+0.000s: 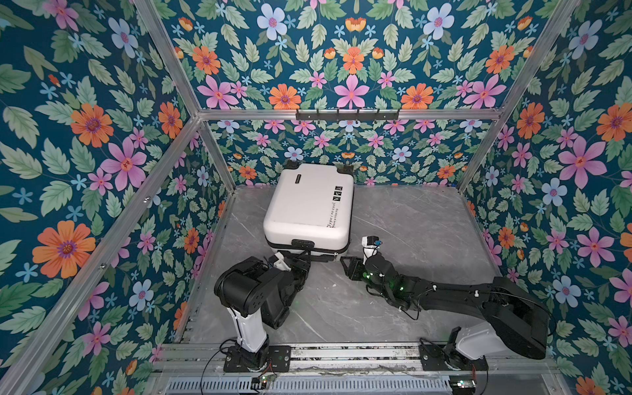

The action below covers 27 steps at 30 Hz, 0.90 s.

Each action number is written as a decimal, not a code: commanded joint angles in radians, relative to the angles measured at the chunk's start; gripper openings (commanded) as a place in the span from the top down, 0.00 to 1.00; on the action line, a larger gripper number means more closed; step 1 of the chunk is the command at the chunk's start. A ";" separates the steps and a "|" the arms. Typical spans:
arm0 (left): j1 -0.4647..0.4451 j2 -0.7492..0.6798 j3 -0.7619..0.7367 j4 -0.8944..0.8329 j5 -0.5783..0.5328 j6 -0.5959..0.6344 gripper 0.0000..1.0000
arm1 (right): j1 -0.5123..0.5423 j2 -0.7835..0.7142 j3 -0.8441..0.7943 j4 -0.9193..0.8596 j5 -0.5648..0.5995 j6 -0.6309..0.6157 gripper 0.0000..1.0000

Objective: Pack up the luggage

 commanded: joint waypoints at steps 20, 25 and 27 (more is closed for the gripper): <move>0.002 -0.016 0.031 0.019 0.032 0.041 1.00 | -0.009 0.050 0.007 0.039 0.010 -0.122 0.51; 0.000 -0.047 0.020 0.017 0.041 0.046 1.00 | -0.044 0.056 0.015 0.048 -0.020 -0.100 0.51; -0.002 -0.058 0.019 0.017 0.045 0.047 1.00 | -0.053 0.062 0.023 0.055 -0.030 -0.096 0.51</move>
